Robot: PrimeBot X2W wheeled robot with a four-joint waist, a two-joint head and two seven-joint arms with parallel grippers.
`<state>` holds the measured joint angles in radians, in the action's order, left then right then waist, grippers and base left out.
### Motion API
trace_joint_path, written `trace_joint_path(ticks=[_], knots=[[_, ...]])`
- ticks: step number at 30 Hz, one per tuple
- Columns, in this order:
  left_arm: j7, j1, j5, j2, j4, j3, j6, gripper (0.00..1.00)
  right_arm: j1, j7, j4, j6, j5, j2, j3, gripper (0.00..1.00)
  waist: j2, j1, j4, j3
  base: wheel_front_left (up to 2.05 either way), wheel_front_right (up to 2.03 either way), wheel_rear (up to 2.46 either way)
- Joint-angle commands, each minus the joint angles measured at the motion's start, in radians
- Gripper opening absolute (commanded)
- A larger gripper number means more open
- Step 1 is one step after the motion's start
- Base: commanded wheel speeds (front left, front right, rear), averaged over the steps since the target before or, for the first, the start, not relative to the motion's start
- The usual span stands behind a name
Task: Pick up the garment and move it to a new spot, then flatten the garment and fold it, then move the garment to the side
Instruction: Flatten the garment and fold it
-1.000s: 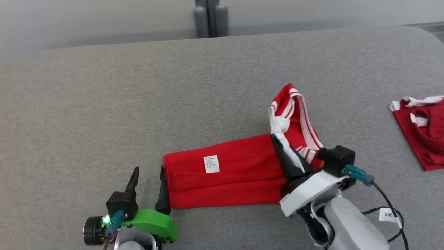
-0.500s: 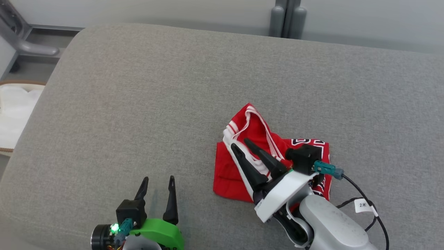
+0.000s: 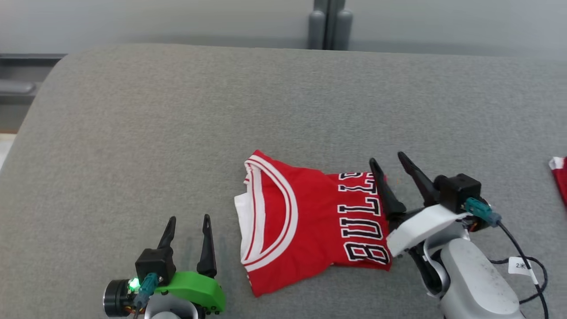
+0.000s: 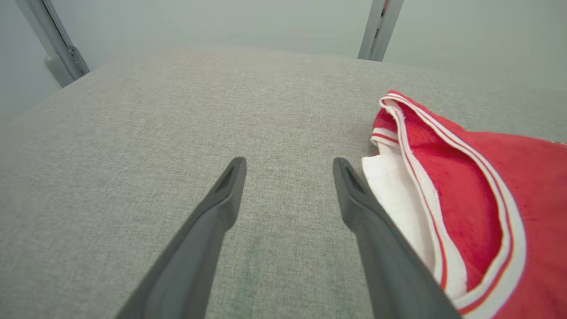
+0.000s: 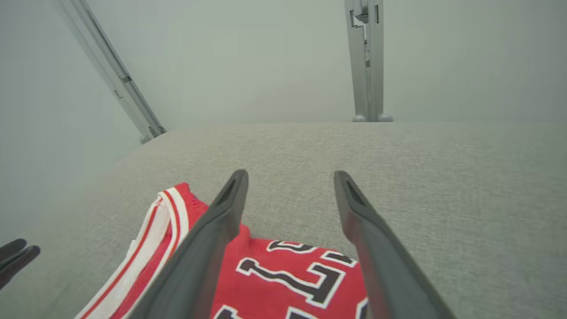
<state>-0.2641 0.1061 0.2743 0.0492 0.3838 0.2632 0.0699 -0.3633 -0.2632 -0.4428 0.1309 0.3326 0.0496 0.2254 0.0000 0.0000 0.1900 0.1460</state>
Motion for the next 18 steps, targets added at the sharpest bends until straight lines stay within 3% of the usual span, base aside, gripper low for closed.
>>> trace_joint_path(ticks=[1, 5, 9, 18], knots=[[0.001, 0.015, -0.013, 0.004, -0.005, -0.004, -0.002, 1.0, 0.028, -0.001, -0.002, -0.001, -0.029, 0.004, -0.031, 1.0, 0.0, 0.0, -0.104, -0.019, 0.0, 0.0, 0.0], [0.001, 0.021, -0.06, 0.004, -0.005, -0.014, -0.003, 1.0, 0.089, -0.001, 0.006, -0.001, -0.147, 0.004, -0.138, 1.0, 0.0, 0.0, -0.161, -0.03, 0.0, 0.0, 0.0], [0.001, 0.001, -0.093, 0.004, -0.011, -0.02, -0.004, 1.0, 0.134, -0.001, 0.008, -0.001, -0.204, 0.003, -0.182, 1.0, 0.0, 0.0, -0.186, -0.043, 0.0, 0.0, 0.0], [0.001, -0.066, -0.124, 0.004, -0.026, -0.022, -0.006, 1.0, 0.23, -0.001, -0.011, -0.001, -0.203, 0.004, -0.219, 1.0, 0.0, 0.0, -0.196, -0.072, 0.0, 0.0, 0.0]])
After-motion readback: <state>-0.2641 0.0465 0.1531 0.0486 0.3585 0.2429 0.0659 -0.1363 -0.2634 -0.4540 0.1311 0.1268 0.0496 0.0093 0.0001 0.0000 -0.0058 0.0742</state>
